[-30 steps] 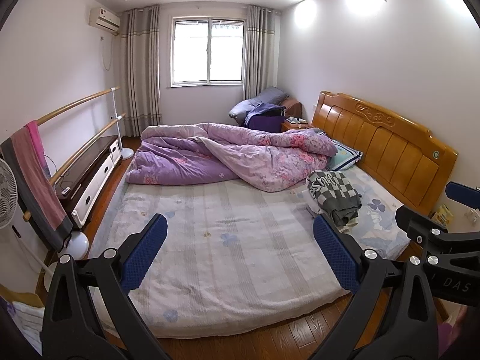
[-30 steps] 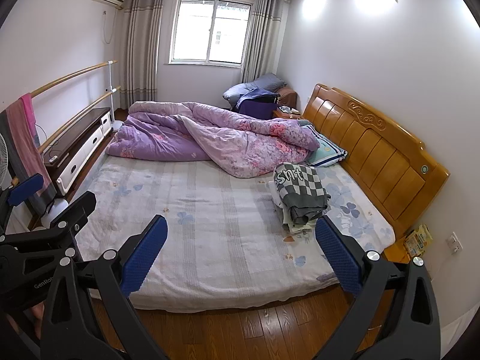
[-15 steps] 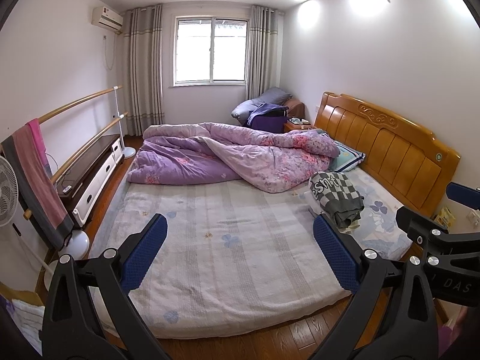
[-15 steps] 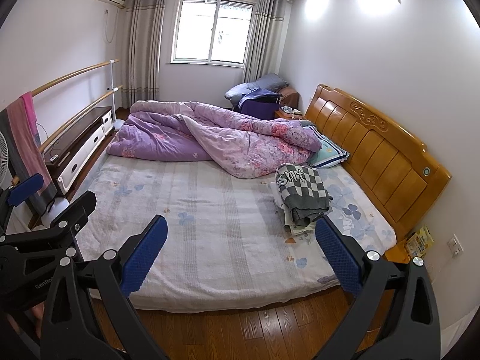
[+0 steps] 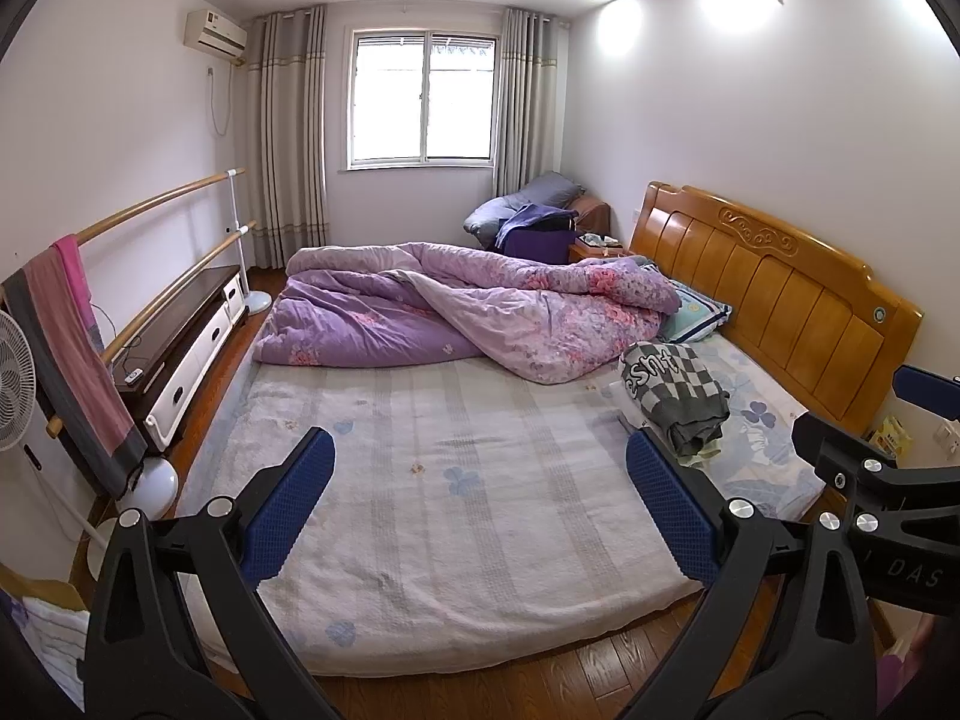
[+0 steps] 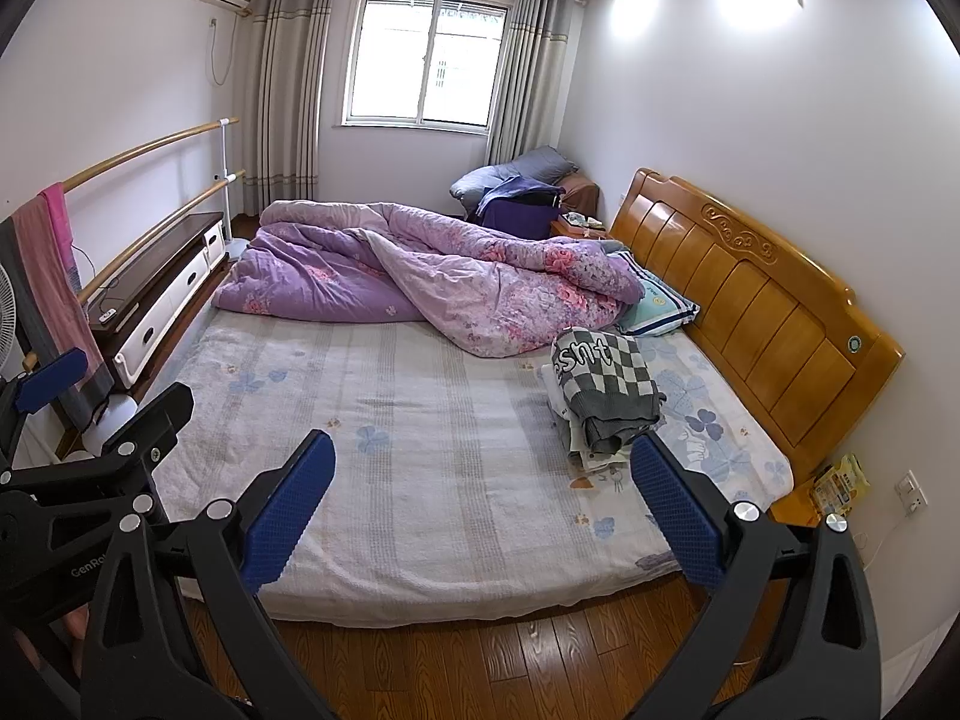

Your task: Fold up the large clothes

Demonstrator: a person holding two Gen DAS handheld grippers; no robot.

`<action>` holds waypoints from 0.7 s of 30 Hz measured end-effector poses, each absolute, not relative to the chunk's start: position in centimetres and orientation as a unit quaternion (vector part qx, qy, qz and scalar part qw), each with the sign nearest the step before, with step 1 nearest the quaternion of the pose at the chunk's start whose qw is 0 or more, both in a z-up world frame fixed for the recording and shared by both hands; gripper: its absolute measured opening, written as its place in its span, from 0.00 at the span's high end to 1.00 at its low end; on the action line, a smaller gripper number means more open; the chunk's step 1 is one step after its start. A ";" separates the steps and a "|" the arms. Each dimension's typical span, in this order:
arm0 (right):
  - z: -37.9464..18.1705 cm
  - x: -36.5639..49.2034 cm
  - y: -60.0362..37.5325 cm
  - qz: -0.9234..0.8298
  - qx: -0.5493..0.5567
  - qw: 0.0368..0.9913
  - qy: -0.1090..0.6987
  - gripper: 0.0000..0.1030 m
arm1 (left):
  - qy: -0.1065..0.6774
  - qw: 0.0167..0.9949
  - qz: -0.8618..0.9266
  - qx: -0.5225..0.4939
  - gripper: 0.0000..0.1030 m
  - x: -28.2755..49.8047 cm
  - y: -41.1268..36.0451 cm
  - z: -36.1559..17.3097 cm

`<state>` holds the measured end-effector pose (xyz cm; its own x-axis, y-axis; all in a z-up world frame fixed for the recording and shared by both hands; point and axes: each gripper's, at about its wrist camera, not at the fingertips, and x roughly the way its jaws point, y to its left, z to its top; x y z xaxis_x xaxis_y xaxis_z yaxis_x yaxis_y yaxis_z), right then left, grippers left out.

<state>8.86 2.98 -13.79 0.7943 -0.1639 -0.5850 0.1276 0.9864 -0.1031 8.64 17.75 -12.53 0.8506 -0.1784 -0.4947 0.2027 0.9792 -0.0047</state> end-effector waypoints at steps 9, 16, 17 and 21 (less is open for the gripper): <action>-13.8 8.8 3.1 -0.077 -0.029 0.947 0.311 0.07 | 0.257 0.961 -0.099 0.022 0.05 8.7 17.7 -12.7; -13.8 9.4 2.9 -0.074 -0.030 0.947 0.310 0.07 | 0.256 0.962 -0.097 0.021 0.05 8.8 17.4 -13.1; -13.7 9.5 2.9 -0.074 -0.031 0.947 0.310 0.07 | 0.256 0.962 -0.096 0.021 0.05 8.8 17.5 -13.0; -13.7 9.5 3.0 -0.074 -0.030 0.947 0.311 0.07 | 0.257 0.961 -0.096 0.021 0.05 8.8 17.5 -13.0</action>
